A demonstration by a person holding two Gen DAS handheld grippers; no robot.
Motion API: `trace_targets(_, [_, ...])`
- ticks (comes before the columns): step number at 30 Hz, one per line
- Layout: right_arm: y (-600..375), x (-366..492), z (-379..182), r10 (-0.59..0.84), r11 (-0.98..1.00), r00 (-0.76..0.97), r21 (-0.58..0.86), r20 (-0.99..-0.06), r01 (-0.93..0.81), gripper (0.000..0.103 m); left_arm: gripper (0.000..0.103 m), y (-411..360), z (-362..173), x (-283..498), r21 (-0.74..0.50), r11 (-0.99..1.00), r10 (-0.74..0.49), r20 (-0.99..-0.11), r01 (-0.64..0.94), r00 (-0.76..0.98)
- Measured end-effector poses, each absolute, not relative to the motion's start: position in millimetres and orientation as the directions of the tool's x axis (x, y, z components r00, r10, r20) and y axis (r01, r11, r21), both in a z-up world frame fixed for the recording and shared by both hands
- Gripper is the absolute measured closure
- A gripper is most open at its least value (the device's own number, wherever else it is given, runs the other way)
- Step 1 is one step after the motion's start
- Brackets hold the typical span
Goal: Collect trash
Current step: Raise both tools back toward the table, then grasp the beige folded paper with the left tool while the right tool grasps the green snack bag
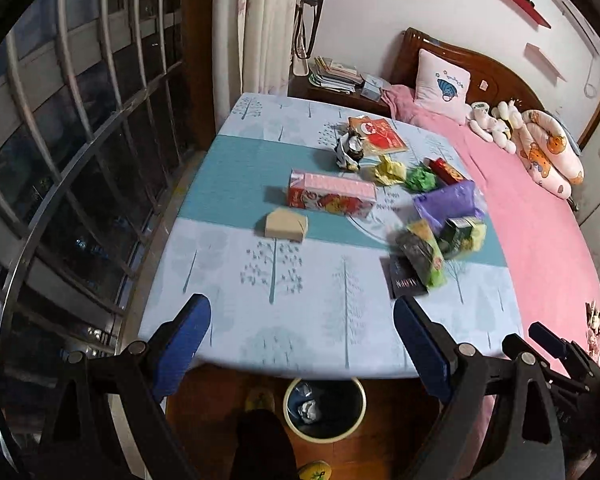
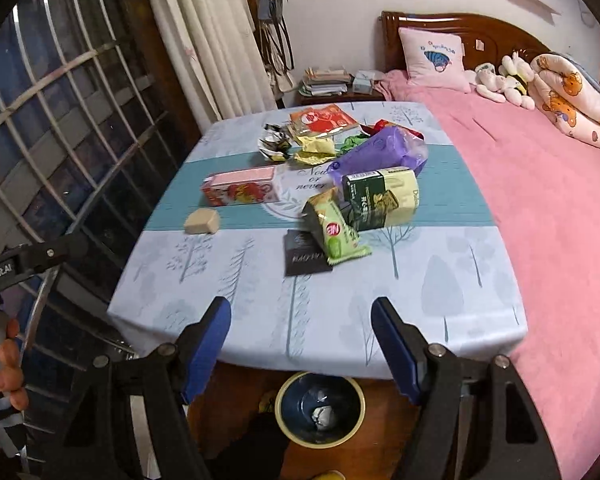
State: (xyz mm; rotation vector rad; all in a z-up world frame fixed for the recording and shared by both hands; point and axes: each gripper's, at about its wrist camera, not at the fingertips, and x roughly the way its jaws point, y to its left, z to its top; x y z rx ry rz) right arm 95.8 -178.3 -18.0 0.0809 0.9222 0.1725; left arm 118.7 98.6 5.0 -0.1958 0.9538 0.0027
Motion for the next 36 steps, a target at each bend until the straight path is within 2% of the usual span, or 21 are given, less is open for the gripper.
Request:
trace_targets(8, [-173.4,183.3,-46.1,0.135,0.990,0.537,0.135,-0.833,-0.039,0.030,0.011,115.1,-50.5,224.2,-0.138,0.986,-0.079,-0.883,-0.093,0.463])
trace_targets(15, [-142.8,240.3,-93.2,0.047,0.999,0.469,0.054,-0.882,0.001,0.030,0.011,117.5,-107.8,293.2,-0.140,0.987,-0.105,-0.929,-0.076,0.354])
trace_targets(24, [-118.7,271.5,-143.8,-0.056,0.998,0.386,-0.049,-0.921,0.029,0.030,0.011,110.9,-144.6,322.6,-0.143,0.989,-0.127,-0.954,-0.041,0.273])
trace_targets(31, [-118.9,277.9,-159.0,-0.035,0.999,0.372,-0.019,-0.928,0.044,0.030,0.011,109.7,-151.9,332.1,-0.154,0.987,-0.139,-0.955,-0.039,0.261])
trace_targets(35, [-125.6,280.0,-156.6,0.005,0.999,0.380,0.024,-0.925,0.045,0.038,0.011,114.6,-154.4,334.6,-0.159,0.986,-0.140,-0.957,-0.055,0.255])
trace_targets(36, [-128.8,280.8,-155.4,0.025,0.998,0.382,0.045,-0.924,0.043,0.043,0.011,115.3,-155.9,335.3,-0.156,0.986,-0.137,-0.958,-0.058,0.253])
